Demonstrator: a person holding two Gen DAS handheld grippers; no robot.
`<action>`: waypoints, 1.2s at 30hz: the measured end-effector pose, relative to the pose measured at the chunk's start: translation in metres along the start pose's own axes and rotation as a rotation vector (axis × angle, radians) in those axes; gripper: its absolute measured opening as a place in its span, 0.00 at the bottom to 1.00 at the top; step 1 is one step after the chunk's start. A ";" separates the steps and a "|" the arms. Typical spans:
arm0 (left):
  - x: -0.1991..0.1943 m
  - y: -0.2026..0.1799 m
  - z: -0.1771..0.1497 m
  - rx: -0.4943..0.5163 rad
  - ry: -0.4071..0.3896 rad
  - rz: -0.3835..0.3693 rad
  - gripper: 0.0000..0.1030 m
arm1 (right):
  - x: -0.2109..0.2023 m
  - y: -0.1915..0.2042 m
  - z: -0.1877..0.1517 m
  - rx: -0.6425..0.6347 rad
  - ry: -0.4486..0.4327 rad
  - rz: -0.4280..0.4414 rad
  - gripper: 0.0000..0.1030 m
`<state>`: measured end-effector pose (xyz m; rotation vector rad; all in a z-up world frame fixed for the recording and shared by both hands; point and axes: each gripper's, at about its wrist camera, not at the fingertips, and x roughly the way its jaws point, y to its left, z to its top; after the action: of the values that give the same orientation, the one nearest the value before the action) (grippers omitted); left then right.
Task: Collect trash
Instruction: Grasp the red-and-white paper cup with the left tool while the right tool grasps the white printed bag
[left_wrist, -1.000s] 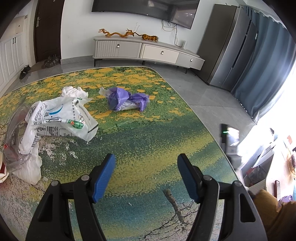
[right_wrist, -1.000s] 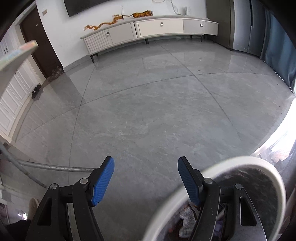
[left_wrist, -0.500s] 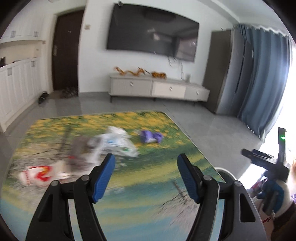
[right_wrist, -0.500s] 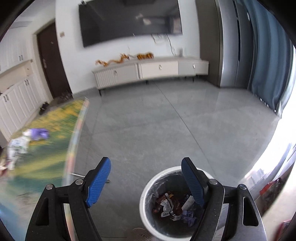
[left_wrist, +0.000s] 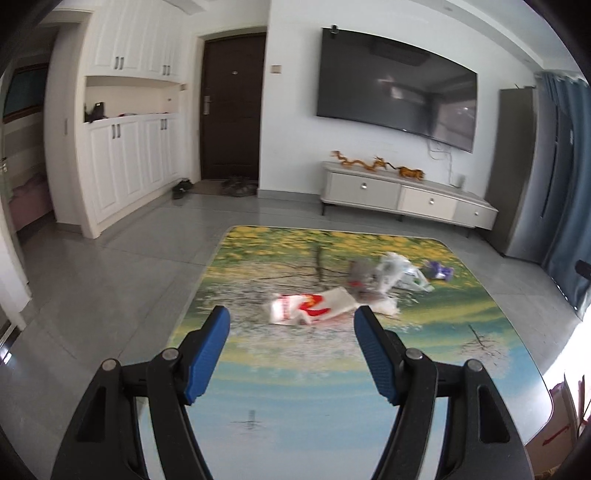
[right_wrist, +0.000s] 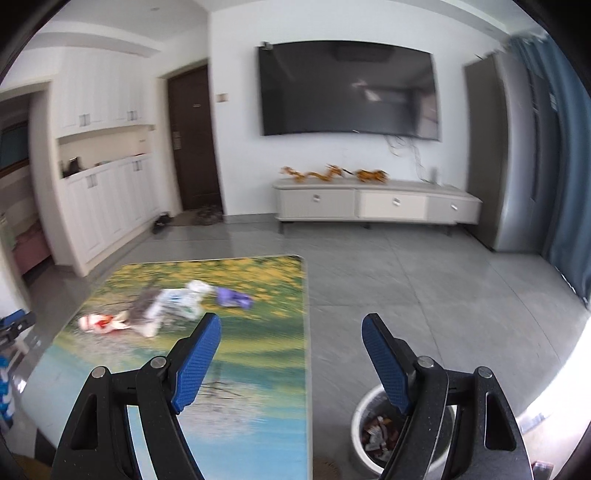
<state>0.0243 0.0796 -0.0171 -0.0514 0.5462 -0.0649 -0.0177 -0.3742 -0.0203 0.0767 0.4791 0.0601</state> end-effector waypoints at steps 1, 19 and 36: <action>-0.001 0.004 0.001 -0.007 0.003 -0.005 0.66 | -0.001 0.005 0.001 -0.013 0.000 0.012 0.75; 0.077 -0.006 -0.002 0.064 0.189 -0.111 0.66 | 0.077 0.062 -0.015 -0.121 0.158 0.187 0.65; 0.188 -0.070 -0.010 0.806 0.283 -0.148 0.70 | 0.240 0.154 -0.011 -0.398 0.337 0.325 0.63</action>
<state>0.1762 -0.0046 -0.1186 0.7132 0.7643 -0.4370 0.1837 -0.2021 -0.1263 -0.2515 0.7790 0.4909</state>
